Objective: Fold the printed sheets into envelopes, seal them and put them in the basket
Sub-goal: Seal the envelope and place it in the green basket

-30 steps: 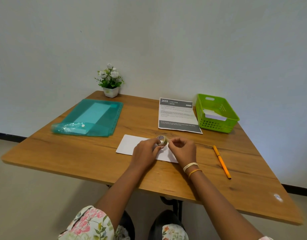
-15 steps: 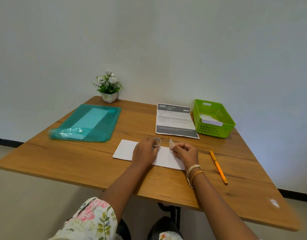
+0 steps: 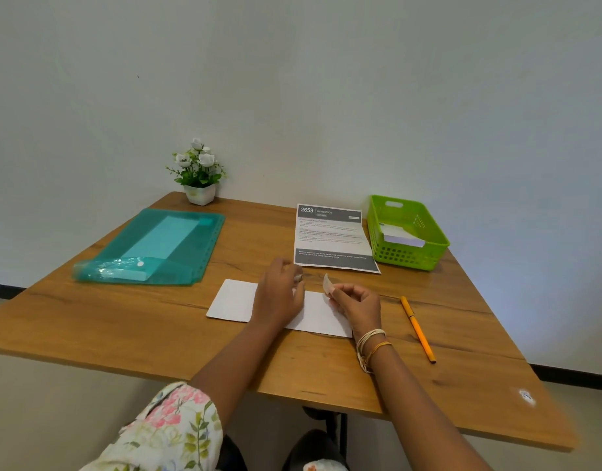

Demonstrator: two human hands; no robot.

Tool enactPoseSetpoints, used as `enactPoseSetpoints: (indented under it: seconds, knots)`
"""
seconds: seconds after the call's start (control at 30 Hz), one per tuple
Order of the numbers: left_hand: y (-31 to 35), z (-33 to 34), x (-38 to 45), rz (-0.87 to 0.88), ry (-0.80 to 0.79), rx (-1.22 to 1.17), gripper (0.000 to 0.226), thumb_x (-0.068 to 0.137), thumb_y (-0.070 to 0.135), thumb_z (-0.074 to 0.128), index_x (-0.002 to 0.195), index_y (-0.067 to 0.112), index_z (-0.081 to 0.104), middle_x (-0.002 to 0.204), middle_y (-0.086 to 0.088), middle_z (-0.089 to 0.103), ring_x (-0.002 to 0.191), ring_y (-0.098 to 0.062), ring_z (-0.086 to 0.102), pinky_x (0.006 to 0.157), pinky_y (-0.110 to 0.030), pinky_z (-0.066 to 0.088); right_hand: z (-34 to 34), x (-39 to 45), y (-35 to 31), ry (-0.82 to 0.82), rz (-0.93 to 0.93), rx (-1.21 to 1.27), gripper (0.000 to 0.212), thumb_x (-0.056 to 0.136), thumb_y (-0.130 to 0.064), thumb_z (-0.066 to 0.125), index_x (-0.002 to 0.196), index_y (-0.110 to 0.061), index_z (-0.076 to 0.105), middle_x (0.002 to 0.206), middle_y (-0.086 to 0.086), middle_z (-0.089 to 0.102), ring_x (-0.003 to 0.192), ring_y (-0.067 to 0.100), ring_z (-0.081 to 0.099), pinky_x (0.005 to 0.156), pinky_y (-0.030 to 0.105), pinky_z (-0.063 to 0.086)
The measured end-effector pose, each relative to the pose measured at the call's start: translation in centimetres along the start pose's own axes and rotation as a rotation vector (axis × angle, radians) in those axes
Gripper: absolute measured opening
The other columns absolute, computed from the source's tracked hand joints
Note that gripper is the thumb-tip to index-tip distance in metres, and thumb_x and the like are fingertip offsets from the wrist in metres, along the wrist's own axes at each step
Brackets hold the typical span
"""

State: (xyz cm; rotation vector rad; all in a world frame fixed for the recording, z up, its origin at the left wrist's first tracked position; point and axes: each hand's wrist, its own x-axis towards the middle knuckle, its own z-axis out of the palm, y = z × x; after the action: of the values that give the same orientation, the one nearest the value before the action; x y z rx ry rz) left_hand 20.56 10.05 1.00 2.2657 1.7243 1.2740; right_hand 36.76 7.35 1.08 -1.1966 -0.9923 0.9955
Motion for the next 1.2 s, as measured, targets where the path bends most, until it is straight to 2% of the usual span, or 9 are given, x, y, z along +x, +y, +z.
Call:
enactPoseSetpoints:
  seconds: [0.07, 0.17, 0.27, 0.4, 0.6, 0.7, 0.83, 0.97, 1.2]
  knots:
    - [0.9, 0.2, -0.7, -0.036, 0.027, -0.146, 0.013, 0.089, 0.017, 0.064, 0.100, 0.014, 0.069, 0.101, -0.002, 0.066, 0.087, -0.013, 0.062, 0.072, -0.025, 0.053, 0.2, -0.3, 0.4, 0.039, -0.111, -0.103, 0.004, 0.079, -0.008, 0.075, 0.082, -0.009, 0.074, 0.080, 0.006, 0.074, 0.075, 0.014, 0.068, 0.074, 0.028, 0.057]
    - [2.4, 0.2, -0.9, -0.370, -0.023, -0.493, 0.021, 0.093, 0.026, 0.062, 0.086, 0.009, 0.073, 0.077, -0.003, 0.072, 0.064, -0.013, 0.066, 0.061, -0.027, 0.054, 0.5, -0.7, 0.7, 0.136, -0.381, -0.369, 0.012, 0.078, -0.010, 0.075, 0.082, -0.022, 0.074, 0.082, -0.007, 0.071, 0.078, 0.003, 0.066, 0.072, 0.021, 0.054]
    - [2.7, 0.0, -0.3, -0.610, -0.117, -0.750, 0.030, 0.088, 0.036, 0.068, 0.084, 0.007, 0.074, 0.075, -0.006, 0.074, 0.060, -0.022, 0.070, 0.059, -0.032, 0.058, 0.5, -1.0, 0.8, 0.163, -0.574, -0.502, 0.016, 0.077, -0.006, 0.074, 0.086, -0.020, 0.075, 0.085, -0.005, 0.068, 0.079, 0.005, 0.063, 0.066, 0.025, 0.056]
    - [2.3, -0.2, 0.4, -0.712, -0.199, -0.865, 0.016, 0.085, 0.025, 0.073, 0.083, 0.009, 0.073, 0.081, -0.010, 0.074, 0.062, -0.026, 0.071, 0.058, -0.031, 0.058, 0.7, -1.3, 0.9, 0.081, -0.653, -0.571, 0.016, 0.076, -0.006, 0.076, 0.087, -0.018, 0.076, 0.082, -0.001, 0.066, 0.076, 0.009, 0.061, 0.061, 0.027, 0.055]
    - [1.9, 0.2, 0.3, -0.712, -0.183, -0.852, 0.008, 0.087, 0.015, 0.070, 0.080, 0.010, 0.071, 0.083, -0.012, 0.074, 0.062, -0.023, 0.072, 0.060, -0.033, 0.060, 0.8, -1.3, 0.8, 0.020, -0.610, -0.561, 0.016, 0.075, -0.010, 0.077, 0.087, -0.020, 0.075, 0.089, -0.004, 0.067, 0.082, 0.005, 0.063, 0.064, 0.016, 0.053]
    - [1.9, 0.4, 0.3, -0.714, -0.168, -0.838, 0.005, 0.088, 0.014, 0.069, 0.083, 0.012, 0.069, 0.084, -0.012, 0.072, 0.059, -0.019, 0.071, 0.060, -0.032, 0.060, 0.9, -1.3, 0.6, 0.067, -0.531, -0.501, 0.014, 0.076, -0.008, 0.072, 0.085, -0.019, 0.074, 0.084, -0.007, 0.068, 0.077, 0.004, 0.064, 0.065, 0.013, 0.051]
    - [2.1, 0.5, 0.1, -0.685, -0.150, -0.811, 0.003, 0.089, 0.014, 0.067, 0.088, 0.012, 0.069, 0.084, -0.008, 0.071, 0.058, -0.015, 0.069, 0.057, -0.025, 0.058, 0.6, -0.8, 0.8, 0.161, -0.278, -0.385, 0.016, 0.081, -0.011, 0.068, 0.081, -0.027, 0.071, 0.075, -0.008, 0.070, 0.071, 0.008, 0.066, 0.067, 0.024, 0.053]
    - [2.1, 0.4, -0.4, -0.598, -0.138, -0.779, 0.008, 0.089, 0.016, 0.068, 0.093, 0.011, 0.072, 0.083, -0.005, 0.072, 0.062, -0.015, 0.070, 0.063, -0.027, 0.059, 0.5, -0.5, 0.9, 0.102, -0.208, -0.343, 0.013, 0.082, -0.016, 0.070, 0.075, -0.027, 0.071, 0.073, -0.004, 0.072, 0.072, 0.017, 0.070, 0.071, 0.036, 0.058]
    - [2.1, 0.4, -0.8, -0.521, -0.133, -0.732, 0.007, 0.089, 0.019, 0.068, 0.090, 0.014, 0.073, 0.080, -0.003, 0.074, 0.062, -0.015, 0.071, 0.065, -0.027, 0.058, 0.5, -0.7, 0.8, 0.010, -0.190, -0.374, 0.006, 0.077, -0.020, 0.077, 0.082, -0.019, 0.075, 0.075, -0.003, 0.073, 0.073, 0.014, 0.069, 0.071, 0.031, 0.058]
